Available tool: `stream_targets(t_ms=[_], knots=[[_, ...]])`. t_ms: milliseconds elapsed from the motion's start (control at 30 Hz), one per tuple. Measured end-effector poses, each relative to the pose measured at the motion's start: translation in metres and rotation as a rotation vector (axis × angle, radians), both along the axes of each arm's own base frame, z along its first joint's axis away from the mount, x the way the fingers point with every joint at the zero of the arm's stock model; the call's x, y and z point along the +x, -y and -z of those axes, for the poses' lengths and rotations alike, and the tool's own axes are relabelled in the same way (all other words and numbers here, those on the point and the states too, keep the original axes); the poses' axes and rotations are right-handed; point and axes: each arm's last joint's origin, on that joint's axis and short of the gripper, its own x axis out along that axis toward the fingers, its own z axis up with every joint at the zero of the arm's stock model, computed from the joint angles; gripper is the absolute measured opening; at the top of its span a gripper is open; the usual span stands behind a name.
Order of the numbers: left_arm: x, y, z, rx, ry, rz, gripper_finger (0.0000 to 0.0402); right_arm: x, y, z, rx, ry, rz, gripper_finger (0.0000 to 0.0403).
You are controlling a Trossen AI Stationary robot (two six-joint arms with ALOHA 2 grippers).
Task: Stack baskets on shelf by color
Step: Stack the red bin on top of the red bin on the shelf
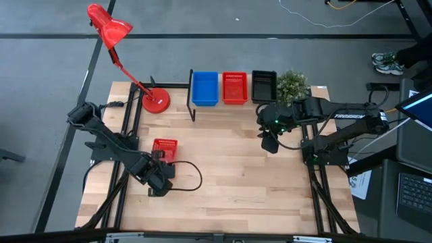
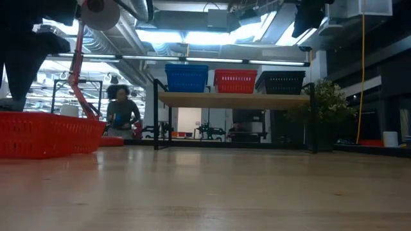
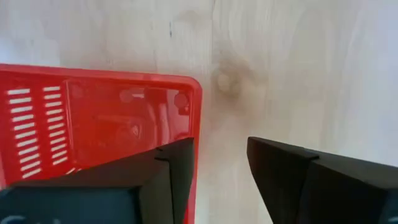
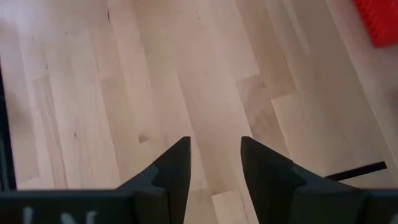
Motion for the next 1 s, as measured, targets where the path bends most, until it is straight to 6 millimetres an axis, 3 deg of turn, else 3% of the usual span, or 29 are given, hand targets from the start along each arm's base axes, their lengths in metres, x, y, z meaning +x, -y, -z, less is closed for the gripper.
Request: stream_targets(t_ms=[367,500,700,1000], knots=[[0.017,0.006,0.048,0.200,-0.113,0.038,0.0140,0.000,-0.007,0.000,-0.016,0.010,-0.020,0.0139],[0.020,0.004,0.054,0.217,-0.140,0.024,0.0140,0.000,-0.008,0.000,-0.029,0.010,-0.022,0.0139],[0.023,0.004,0.048,0.209,-0.134,0.011,0.0139,0.000,-0.008,0.000,-0.030,0.010,-0.024,0.0139],[0.031,0.009,0.013,0.252,-0.156,0.012,0.0139,0.000,-0.008,0.000,-0.031,0.010,-0.024,0.0139]])
